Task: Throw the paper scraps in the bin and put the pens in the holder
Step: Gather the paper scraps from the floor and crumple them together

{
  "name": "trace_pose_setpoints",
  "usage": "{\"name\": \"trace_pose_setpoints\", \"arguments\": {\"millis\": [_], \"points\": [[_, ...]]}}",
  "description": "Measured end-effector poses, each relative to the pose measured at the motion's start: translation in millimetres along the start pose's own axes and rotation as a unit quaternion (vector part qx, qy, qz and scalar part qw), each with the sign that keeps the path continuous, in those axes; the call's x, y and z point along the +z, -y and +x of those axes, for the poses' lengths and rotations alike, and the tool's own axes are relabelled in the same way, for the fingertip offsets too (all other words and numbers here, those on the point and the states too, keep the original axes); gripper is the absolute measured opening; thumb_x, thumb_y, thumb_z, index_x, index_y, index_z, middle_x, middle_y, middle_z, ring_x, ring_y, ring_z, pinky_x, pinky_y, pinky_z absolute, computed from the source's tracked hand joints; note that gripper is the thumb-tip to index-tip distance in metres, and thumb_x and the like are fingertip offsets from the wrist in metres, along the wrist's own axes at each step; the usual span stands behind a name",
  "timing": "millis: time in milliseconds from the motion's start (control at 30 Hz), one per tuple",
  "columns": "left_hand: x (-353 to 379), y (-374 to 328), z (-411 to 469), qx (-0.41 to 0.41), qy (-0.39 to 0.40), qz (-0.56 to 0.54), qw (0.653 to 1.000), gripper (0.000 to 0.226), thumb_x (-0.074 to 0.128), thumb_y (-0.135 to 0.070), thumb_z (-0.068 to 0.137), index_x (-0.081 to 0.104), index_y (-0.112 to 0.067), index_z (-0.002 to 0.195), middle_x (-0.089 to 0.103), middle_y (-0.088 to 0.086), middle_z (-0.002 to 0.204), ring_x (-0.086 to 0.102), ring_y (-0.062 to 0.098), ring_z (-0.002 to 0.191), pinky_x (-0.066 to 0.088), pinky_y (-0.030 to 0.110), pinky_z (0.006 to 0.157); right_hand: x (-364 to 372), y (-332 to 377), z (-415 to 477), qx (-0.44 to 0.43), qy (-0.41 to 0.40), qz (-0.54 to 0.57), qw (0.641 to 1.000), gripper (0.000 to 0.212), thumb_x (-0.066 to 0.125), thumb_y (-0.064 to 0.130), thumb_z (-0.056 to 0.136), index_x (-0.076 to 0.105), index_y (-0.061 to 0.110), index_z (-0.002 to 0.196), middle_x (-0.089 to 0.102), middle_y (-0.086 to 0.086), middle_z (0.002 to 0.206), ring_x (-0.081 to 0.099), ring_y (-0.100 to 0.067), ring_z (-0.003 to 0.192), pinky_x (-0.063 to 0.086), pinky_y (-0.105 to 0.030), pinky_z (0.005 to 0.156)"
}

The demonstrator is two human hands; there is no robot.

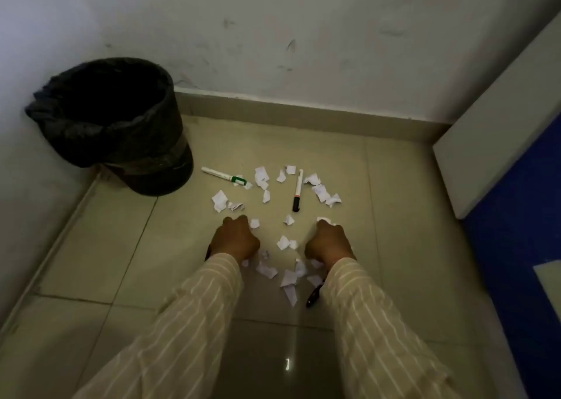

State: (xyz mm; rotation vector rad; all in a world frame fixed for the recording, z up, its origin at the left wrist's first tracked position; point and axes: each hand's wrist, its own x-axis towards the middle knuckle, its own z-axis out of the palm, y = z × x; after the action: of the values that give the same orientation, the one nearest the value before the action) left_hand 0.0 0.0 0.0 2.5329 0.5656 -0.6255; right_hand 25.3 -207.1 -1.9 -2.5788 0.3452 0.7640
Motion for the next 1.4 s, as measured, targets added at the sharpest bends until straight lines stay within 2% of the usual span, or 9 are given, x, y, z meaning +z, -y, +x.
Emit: {"name": "trace_pose_setpoints", "arguments": {"millis": [200, 333, 533, 633, 700, 967, 1200, 1300, 1400], "points": [[5, -10, -5, 0.058, -0.007, -0.141, 0.988, 0.072, 0.063, -0.006, 0.081, 0.051, -0.022, 0.151, 0.056, 0.011, 0.149, 0.055, 0.031, 0.135, 0.044, 0.034, 0.109, 7, 18, -5, -0.112, 0.023, 0.103, 0.988, 0.075, 0.076, 0.008, 0.073, 0.052, 0.019, 0.144, 0.056, -0.019, 0.139, 0.059, -0.038, 0.126, 0.044, -0.026, 0.095], [-12, 1, -3, 0.047, -0.055, -0.065, 0.995, 0.069, 0.068, -0.017, 0.077, 0.056, -0.026, 0.144, 0.056, 0.011, 0.146, 0.058, 0.032, 0.13, 0.048, 0.037, 0.104, -25, 15, -7, -0.061, 0.036, -0.016, 0.997, 0.058, 0.084, 0.015, 0.074, 0.063, 0.013, 0.127, 0.064, -0.017, 0.123, 0.067, -0.035, 0.112, 0.055, -0.034, 0.091], [14, 8, -23, -0.001, 0.077, 0.04, 0.996, 0.115, 0.088, -0.033, 0.066, 0.021, -0.024, 0.159, 0.052, 0.019, 0.14, 0.058, 0.039, 0.125, 0.053, 0.045, 0.1, 14, 33, -32, -0.025, 0.188, -0.109, 0.976, 0.042, 0.09, 0.021, 0.072, 0.074, 0.006, 0.107, 0.077, -0.015, 0.109, 0.076, -0.028, 0.097, 0.061, -0.038, 0.088], [35, 4, -23, 0.023, 0.058, -0.057, 0.996, 0.105, 0.078, -0.028, 0.081, 0.012, -0.026, 0.164, 0.053, 0.02, 0.145, 0.057, 0.038, 0.128, 0.05, 0.043, 0.103, 28, 49, -35, -0.117, 0.153, -0.09, 0.977, 0.032, 0.072, 0.027, 0.091, 0.071, 0.01, 0.118, 0.068, -0.019, 0.133, 0.067, -0.032, 0.116, 0.051, -0.037, 0.101], [32, 3, -18, 0.048, 0.01, -0.092, 0.995, 0.095, 0.071, -0.025, 0.087, 0.016, -0.025, 0.164, 0.055, 0.019, 0.145, 0.058, 0.038, 0.128, 0.047, 0.041, 0.102, 19, 52, -29, -0.142, 0.073, -0.046, 0.986, 0.002, 0.068, 0.02, 0.092, 0.068, 0.019, 0.092, 0.068, -0.02, 0.129, 0.065, -0.03, 0.108, 0.048, -0.033, 0.101], [4, 13, -14, 0.011, -0.017, -0.039, 0.999, 0.104, 0.087, -0.036, 0.071, 0.03, -0.028, 0.157, 0.051, 0.017, 0.14, 0.06, 0.038, 0.124, 0.05, 0.04, 0.099, -21, -10, 24, 0.029, -0.036, -0.009, 0.999, 0.038, 0.069, 0.016, 0.08, 0.067, 0.015, 0.118, 0.066, -0.013, 0.126, 0.067, -0.034, 0.112, 0.056, -0.035, 0.089], [17, 5, -10, 0.024, -0.017, -0.025, 0.999, 0.087, 0.084, -0.035, 0.075, 0.04, -0.025, 0.149, 0.05, 0.016, 0.137, 0.061, 0.039, 0.122, 0.047, 0.037, 0.093, 20, 17, 16, -0.082, 0.044, 0.083, 0.992, 0.045, 0.077, 0.009, 0.077, 0.069, 0.017, 0.121, 0.066, -0.008, 0.123, 0.066, -0.028, 0.114, 0.046, -0.024, 0.085], [8, 7, 1, 0.018, -0.047, -0.014, 0.999, 0.097, 0.081, -0.031, 0.076, 0.028, -0.027, 0.158, 0.042, 0.018, 0.144, 0.062, 0.042, 0.119, 0.054, 0.044, 0.097, 14, 17, 21, -0.088, -0.064, 0.064, 0.992, 0.046, 0.061, 0.009, 0.083, 0.059, 0.017, 0.128, 0.052, -0.016, 0.133, 0.062, -0.038, 0.115, 0.053, -0.037, 0.095], [8, 2, 8, 0.031, -0.013, -0.004, 0.999, 0.107, 0.085, -0.031, 0.074, 0.024, -0.026, 0.161, 0.039, 0.018, 0.147, 0.061, 0.041, 0.123, 0.05, 0.042, 0.102, 15, 23, 25, -0.11, 0.0, 0.002, 0.994, 0.078, 0.068, 0.013, 0.08, 0.037, 0.026, 0.15, 0.038, -0.016, 0.14, 0.059, -0.042, 0.121, 0.053, -0.047, 0.102]]}}
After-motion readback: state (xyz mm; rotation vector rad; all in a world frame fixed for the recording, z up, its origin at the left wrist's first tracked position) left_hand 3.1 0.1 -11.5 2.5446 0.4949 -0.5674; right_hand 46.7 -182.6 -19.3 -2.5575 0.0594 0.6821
